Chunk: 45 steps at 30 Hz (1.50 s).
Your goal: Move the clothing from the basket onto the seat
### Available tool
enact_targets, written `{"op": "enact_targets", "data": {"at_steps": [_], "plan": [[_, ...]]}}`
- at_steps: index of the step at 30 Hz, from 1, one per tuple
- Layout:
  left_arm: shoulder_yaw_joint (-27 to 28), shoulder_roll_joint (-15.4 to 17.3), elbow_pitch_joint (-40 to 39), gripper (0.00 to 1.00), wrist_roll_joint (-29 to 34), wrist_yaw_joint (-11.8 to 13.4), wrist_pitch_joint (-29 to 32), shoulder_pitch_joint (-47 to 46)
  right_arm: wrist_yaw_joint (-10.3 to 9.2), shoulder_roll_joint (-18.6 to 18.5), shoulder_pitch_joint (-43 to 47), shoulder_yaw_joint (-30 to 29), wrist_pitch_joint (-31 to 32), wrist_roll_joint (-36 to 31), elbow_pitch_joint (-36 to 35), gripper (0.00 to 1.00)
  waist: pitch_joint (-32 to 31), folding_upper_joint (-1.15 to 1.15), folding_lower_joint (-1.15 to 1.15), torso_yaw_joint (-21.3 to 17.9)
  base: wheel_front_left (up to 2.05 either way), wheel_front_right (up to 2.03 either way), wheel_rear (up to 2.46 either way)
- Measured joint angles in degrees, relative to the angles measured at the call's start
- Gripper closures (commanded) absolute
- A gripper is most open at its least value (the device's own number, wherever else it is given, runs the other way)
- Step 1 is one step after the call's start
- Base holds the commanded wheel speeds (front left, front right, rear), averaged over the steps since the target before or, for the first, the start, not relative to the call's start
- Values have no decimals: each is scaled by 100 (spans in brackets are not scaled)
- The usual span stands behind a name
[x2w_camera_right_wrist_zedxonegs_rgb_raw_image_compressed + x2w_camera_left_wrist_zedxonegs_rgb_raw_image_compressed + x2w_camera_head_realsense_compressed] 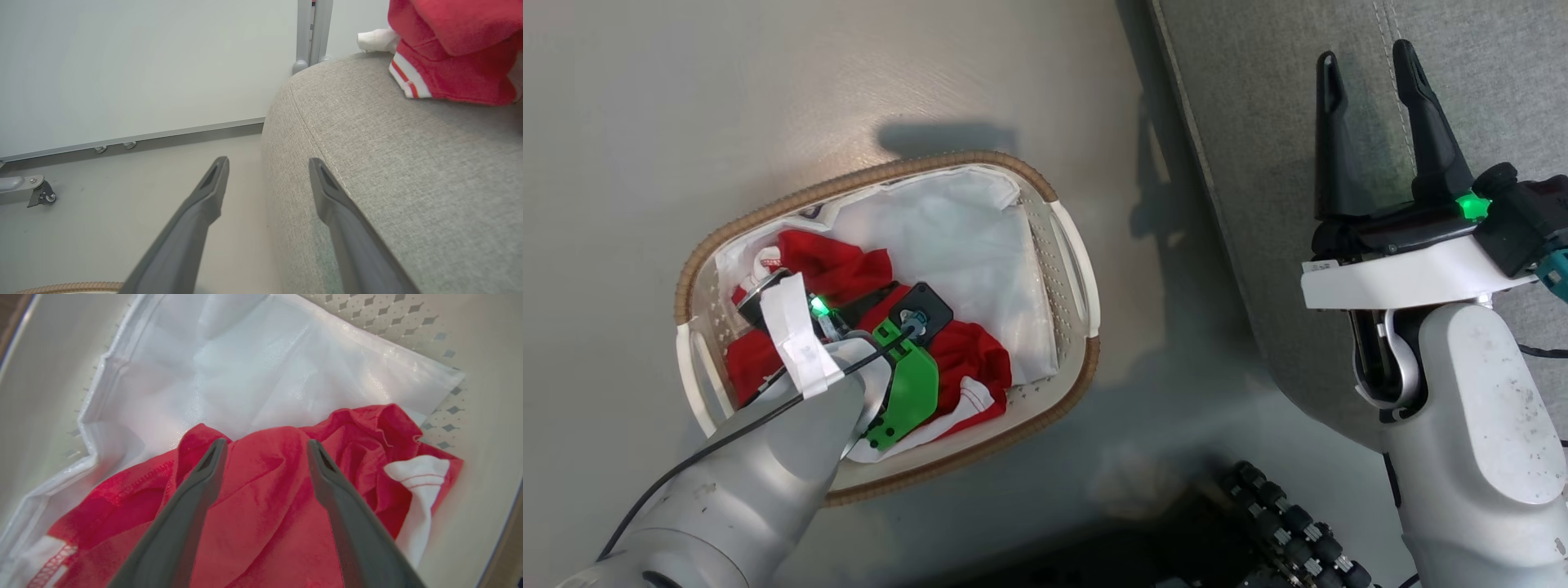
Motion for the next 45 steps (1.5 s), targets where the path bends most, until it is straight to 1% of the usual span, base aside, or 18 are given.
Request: {"op": "enact_targets", "data": {"at_steps": [5, 12, 17, 21, 28, 29, 30, 31, 32, 33, 34, 41, 45], "plan": [[-463, 67, 147, 0, -167, 0, 324, -241, 0, 1, -34, 122, 0, 55, -69, 0, 248, 0, 0, -167, 0, 0, 0], [-756, 79, 325, 0, -316, 0, 514, -544, 0, 2, -107, 259, 0, 76, -154, 0, 462, 0, 0, -295, 0, 0, 0], [-793, 3, 597, 0, -423, 0, 829, -653, 0, 3, -116, 366, 0, 125, -189, 0, 528, 0, 0, -346, 0, 0, 0], [-808, -52, 737, 0, -501, 0, 962, -702, 0, 2, -121, 436, 0, 134, -207, 0, 569, 0, 0, -385, 0, 0, 0], [-847, -31, 907, 0, -638, 0, 1227, -700, 0, 2, -127, 539, 0, 183, -227, 0, 621, 0, -1, -477, 0, 0, 0], [-851, -24, 915, 6, -641, 0, 1245, -699, 0, 3, -127, 545, 0, 183, -227, 0, 627, 0, -1, -485, 0, 0, 0], [-856, -23, 924, 50, -672, -1, 1266, -697, 0, 2, -127, 546, 0, 183, -225, 0, 630, 0, -1, -490, 0, 0, 0], [-856, -23, 933, 57, -705, -1, 1300, -694, 0, 2, -127, 544, 0, 185, -222, 0, 629, 0, -1, -491, 0, 0, 0], [-857, -23, 938, 70, -725, 0, 1311, -691, 0, 2, -127, 543, 0, 185, -218, 0, 626, 0, -1, -491, 0, 0, 0], [-861, -22, 949, 88, -743, 0, 1359, -688, 0, 3, -127, 543, 0, 185, -213, 0, 619, 0, 0, -490, 0, 0, 0], [-869, -22, 954, 100, -765, -1, 1403, -682, 0, 2, -127, 542, 0, 187, -207, 0, 612, 0, -1, -489, 0, 0, 0], [-921, 7, 947, 100, -898, -1, 1522, -630, 0, 2, -145, 548, 0, 209, -188, 0, 578, 0, -1, -471, 0, 0, 0], [-935, 16, 893, 100, -956, -1, 1336, -592, 0, 3, -144, 514, 0, 203, -143, 0, 519, 0, -1, -438, 0, 0, 0]]}}
